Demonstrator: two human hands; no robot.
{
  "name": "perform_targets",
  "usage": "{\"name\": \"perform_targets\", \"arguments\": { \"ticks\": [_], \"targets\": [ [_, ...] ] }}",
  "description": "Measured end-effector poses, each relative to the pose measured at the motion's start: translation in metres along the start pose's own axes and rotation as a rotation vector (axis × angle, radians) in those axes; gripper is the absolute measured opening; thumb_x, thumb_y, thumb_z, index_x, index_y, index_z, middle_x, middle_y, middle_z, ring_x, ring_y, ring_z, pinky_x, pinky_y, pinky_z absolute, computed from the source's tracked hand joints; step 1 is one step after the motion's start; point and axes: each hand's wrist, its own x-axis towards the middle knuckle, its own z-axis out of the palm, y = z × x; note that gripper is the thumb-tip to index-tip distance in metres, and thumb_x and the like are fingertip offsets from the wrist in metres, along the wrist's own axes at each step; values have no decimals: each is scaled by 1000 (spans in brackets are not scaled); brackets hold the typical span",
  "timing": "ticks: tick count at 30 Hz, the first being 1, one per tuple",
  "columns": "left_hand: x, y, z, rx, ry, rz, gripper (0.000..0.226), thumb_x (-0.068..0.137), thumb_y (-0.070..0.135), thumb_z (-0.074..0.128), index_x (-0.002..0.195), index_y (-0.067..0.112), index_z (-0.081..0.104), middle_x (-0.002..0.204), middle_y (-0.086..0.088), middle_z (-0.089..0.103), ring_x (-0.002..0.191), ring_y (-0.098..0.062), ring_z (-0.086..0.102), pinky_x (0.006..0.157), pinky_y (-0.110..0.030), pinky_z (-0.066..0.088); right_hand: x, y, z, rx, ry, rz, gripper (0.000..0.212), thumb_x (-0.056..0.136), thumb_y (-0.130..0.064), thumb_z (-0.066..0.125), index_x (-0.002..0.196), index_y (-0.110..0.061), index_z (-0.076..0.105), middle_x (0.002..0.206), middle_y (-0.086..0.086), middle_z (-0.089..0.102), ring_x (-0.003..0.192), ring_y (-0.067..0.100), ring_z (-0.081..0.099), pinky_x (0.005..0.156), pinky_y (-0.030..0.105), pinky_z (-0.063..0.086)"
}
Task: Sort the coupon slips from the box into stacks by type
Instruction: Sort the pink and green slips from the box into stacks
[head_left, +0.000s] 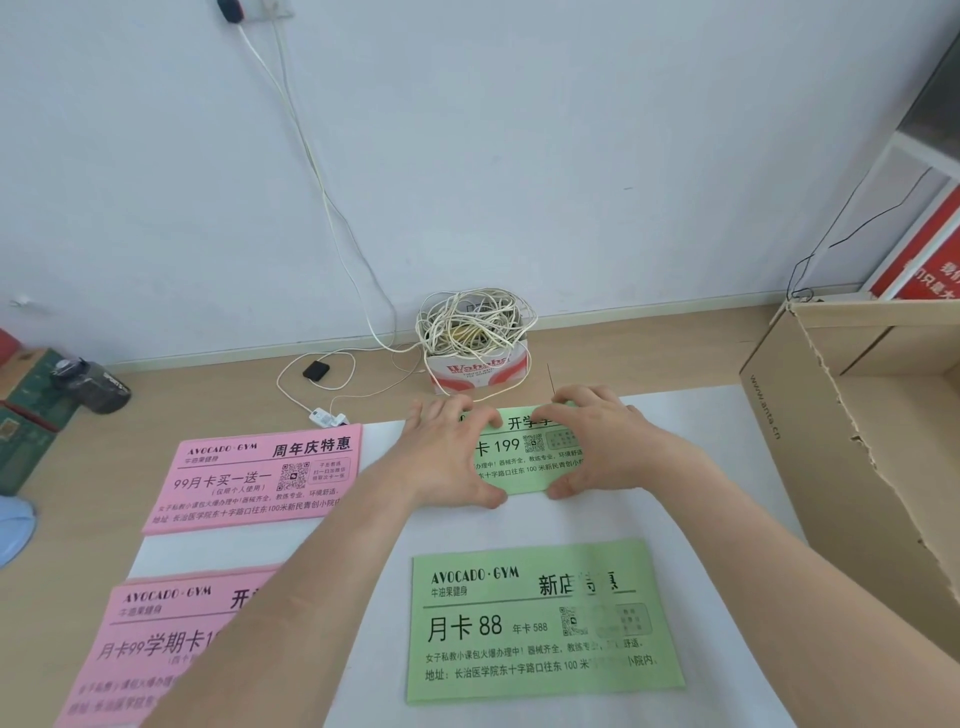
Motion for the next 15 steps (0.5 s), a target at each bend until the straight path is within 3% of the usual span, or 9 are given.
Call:
{"name": "perform_targets", "arguments": {
  "ticks": [5, 9, 13, 15],
  "targets": [
    [-6, 4, -4, -20, 0, 4, 90, 61, 58, 71, 136, 37, 26, 145, 4, 20, 140, -22, 11, 116, -52, 0, -7, -4, 1, 49, 33, 3, 97, 62, -55, 80, 144, -43, 28, 150, -7, 19, 139, 17, 11, 109, 44, 28],
    [-40, 14, -11, -33, 91, 45, 88, 65, 60, 68, 138, 37, 25, 152, 5, 13, 140, -19, 9, 116, -44, 12, -41, -12, -5, 140, 104, -29, 101, 61, -61, 78, 144, -48, 22, 152, -11, 13, 138, 13, 9, 112, 47, 28],
    [-99, 31, 4, 41, -31, 104, 95, 68, 63, 66, 145, 38, 15, 156, 7, 0, 142, -14, -2, 118, -33, 7, -91, -28, 8, 9, -89, -101, 112, 58, -66, 76, 145, -52, 6, 154, -16, 1, 142, 9, -2, 115, 43, 21],
    [-119, 35, 17, 64, -105, 95, 103, 67, 64, 67, 146, 38, 7, 156, 7, -7, 142, -15, -7, 118, -35, 3, -108, -33, 20, -80, -177, -113, 119, 58, -64, 77, 145, -52, -3, 155, -15, -5, 143, 11, -7, 113, 42, 18]
  ]
}}
